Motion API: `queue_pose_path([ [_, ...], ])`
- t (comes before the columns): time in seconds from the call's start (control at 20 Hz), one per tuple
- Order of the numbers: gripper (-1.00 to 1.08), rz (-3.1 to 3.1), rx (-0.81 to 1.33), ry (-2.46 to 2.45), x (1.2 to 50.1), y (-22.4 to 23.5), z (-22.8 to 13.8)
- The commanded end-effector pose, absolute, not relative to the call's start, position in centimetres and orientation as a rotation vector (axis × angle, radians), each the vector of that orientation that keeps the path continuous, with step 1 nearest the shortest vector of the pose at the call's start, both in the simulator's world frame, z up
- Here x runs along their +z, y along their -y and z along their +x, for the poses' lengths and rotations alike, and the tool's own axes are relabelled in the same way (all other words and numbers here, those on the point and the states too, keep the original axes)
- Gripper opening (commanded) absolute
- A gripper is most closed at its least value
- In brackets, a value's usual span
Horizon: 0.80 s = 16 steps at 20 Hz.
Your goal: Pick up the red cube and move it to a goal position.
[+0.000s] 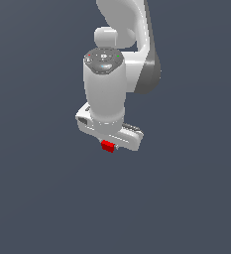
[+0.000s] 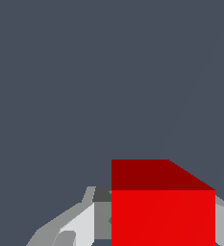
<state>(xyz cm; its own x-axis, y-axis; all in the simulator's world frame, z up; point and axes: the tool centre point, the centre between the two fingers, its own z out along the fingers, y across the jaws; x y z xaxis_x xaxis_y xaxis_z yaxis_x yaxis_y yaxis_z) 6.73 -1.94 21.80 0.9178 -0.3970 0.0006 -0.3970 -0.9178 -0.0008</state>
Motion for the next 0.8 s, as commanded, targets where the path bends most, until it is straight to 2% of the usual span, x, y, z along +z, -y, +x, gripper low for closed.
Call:
queue_pose_path([
  [0.0,-1.0,-3.076,0.0,-0.636,23.7,2.3,6.7],
  [0.35,-1.0,-3.076,0.0,-0.636,26.5,2.9,6.7],
  [0.75,-1.0,-3.076,0.0,-0.636,26.3,2.9,6.9],
])
